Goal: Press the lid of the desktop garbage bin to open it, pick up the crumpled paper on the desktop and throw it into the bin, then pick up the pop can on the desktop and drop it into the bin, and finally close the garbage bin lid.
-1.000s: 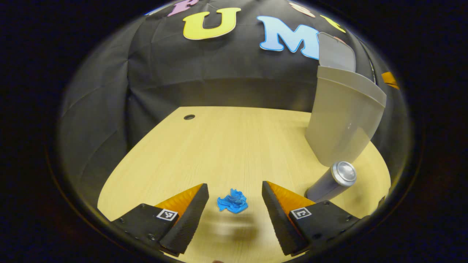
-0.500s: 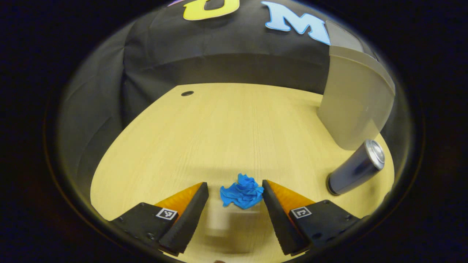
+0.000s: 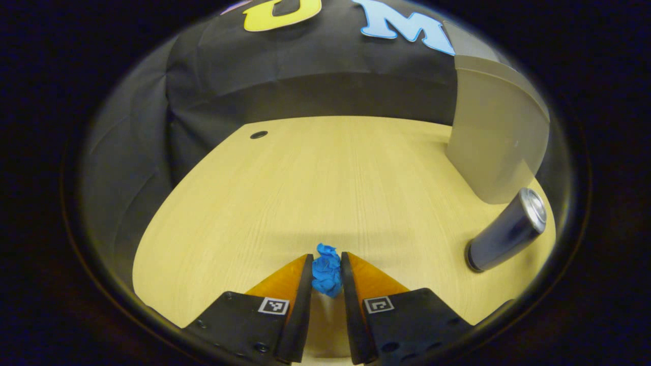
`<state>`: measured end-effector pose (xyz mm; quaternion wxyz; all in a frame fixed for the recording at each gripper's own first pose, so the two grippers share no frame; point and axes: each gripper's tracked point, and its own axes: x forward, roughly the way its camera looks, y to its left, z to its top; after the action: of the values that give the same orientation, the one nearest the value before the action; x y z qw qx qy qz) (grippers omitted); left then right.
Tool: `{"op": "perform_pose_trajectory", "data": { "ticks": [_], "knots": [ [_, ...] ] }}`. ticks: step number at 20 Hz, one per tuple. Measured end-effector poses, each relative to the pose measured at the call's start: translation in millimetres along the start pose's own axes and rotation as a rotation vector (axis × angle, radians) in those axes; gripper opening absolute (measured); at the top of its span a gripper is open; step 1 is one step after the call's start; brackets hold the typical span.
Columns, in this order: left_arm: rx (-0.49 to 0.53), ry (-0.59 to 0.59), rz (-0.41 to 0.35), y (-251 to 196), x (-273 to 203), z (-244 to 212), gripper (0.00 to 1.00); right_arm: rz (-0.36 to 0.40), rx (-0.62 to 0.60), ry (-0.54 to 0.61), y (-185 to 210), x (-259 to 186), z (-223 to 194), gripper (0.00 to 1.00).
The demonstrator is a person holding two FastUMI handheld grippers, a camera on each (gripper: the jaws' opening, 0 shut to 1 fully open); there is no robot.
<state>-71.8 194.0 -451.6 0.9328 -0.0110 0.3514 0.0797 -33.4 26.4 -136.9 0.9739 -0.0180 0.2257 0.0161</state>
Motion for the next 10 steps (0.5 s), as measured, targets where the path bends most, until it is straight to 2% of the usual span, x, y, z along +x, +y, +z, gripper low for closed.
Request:
{"op": "perform_pose_trajectory", "data": {
  "ticks": [5,9,10],
  "knots": [
    [0.026,-0.068,-0.010,-14,-16,25,0.40,0.015,0.003,-0.006,3,-5,-2,0.01],
    [0.069,-0.179,-0.054,-40,-45,75,0.41,0.020,0.019,-0.001,-1,-9,-11,0.01],
    [0.072,-0.200,-0.065,-44,-50,87,0.37,0.020,0.025,0.002,-3,-9,-13,0.01]
  ]
}}
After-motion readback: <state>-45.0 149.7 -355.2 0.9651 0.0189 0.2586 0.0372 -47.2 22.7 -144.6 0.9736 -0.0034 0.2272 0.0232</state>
